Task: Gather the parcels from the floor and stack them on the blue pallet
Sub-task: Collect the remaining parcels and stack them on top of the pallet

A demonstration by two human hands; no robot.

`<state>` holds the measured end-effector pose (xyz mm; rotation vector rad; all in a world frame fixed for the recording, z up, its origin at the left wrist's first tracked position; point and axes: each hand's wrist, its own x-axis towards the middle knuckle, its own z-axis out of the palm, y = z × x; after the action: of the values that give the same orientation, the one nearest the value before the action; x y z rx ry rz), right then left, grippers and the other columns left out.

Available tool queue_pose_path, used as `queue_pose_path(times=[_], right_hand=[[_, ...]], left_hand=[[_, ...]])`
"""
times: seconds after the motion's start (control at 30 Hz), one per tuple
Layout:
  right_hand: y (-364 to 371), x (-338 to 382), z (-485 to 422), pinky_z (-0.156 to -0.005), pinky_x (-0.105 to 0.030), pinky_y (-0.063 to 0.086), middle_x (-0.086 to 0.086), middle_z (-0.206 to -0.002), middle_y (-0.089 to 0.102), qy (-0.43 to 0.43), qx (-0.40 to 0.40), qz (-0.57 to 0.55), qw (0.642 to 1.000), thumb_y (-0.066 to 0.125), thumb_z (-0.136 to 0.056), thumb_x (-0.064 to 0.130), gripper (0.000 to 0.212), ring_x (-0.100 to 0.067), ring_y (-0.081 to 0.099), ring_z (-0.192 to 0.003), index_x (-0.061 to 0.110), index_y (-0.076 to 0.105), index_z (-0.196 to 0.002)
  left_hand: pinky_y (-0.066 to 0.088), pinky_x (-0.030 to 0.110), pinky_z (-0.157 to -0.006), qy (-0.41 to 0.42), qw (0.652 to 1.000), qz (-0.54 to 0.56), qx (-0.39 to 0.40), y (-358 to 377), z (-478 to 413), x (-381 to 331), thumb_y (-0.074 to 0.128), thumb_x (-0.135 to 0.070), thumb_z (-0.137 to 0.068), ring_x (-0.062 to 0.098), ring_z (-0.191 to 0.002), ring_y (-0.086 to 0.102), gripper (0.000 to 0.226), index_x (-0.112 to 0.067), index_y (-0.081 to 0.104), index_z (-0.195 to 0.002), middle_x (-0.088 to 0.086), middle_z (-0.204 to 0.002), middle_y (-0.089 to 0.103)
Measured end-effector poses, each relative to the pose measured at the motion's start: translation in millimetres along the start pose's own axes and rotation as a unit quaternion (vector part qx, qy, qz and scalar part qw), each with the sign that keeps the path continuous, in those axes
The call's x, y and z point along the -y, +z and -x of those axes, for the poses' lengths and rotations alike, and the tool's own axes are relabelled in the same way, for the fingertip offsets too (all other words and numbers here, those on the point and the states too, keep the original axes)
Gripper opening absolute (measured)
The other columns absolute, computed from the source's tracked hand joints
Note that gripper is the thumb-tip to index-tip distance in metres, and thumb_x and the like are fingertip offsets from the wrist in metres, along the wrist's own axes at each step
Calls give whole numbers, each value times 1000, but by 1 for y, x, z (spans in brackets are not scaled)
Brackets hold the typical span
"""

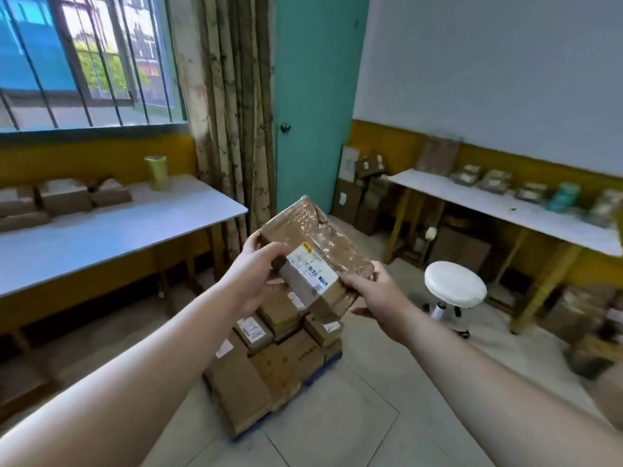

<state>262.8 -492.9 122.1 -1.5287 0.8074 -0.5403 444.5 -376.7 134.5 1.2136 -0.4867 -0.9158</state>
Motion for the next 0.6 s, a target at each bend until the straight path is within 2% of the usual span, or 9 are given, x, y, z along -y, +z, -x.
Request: queue_pose_path(times=[0.07,0.13,0.2,0.27,0.37,0.4,0.5,0.6], right_hand=[[-9,-5,-36,-71,-35,53,5,-99,69,-7,17,12,1000,70,-83,29,32,-13,68,-87,38,51,-107],[-10,-5,-71,-66,-28,53,7,-101,69,-12,35,25,999,71,-82,31,41,-12,69,-87,40,50,-116],[-10,1,-107,-63,-20,51,7,-104,67,-15,49,53,997,71,-80,38,60,-6,69,-82,32,42,-132],[-13,9,-141,-71,-22,50,11,-111,62,-20,50,95,994,70,-76,50,74,-6,66,-90,33,33,-138],[-18,10,-186,-95,-33,43,14,-127,53,-25,40,180,983,60,-69,70,83,-13,52,-116,34,34,-139],[-19,8,-201,-96,-34,41,10,-130,50,-33,34,215,975,56,-71,71,79,-14,49,-118,31,38,-137],[-23,-4,-249,-87,-28,39,12,-119,50,-76,57,273,957,50,-86,57,44,-11,51,-112,33,50,-123],[-27,-25,-304,-85,-22,38,12,-120,52,-78,131,290,945,49,-91,48,35,-11,50,-114,40,46,-125]], left_hand=[[56,40,-63,-6,1000,-13,15,5,-45,3,57,-19,-86,21,-77,72,32,-34,50,-114,5,-83,74],[55,39,-64,-14,1000,-20,5,4,-87,4,53,-21,-89,19,-74,72,34,-26,46,-122,3,-75,73],[56,40,-68,-19,1000,-10,2,3,-125,0,58,-28,-89,20,-82,72,43,-28,41,-129,4,-86,74],[57,36,-64,-48,997,-53,22,10,-154,-4,65,-31,-86,20,-85,72,55,-33,36,-133,2,-94,74],[55,27,-50,-88,989,-114,31,21,-184,2,66,-22,-86,17,-76,72,53,-36,38,-128,-2,-96,73],[54,26,-50,-84,989,-116,22,22,-196,6,63,-20,-88,15,-75,72,48,-35,40,-127,-2,-98,71],[55,23,-54,-53,990,-126,-14,23,-232,16,56,-18,-92,10,-78,71,33,-37,48,-118,-6,-99,70],[55,25,-54,-47,989,-122,-75,25,-270,39,54,-21,-94,13,-78,72,24,-43,51,-103,-6,-93,72]])
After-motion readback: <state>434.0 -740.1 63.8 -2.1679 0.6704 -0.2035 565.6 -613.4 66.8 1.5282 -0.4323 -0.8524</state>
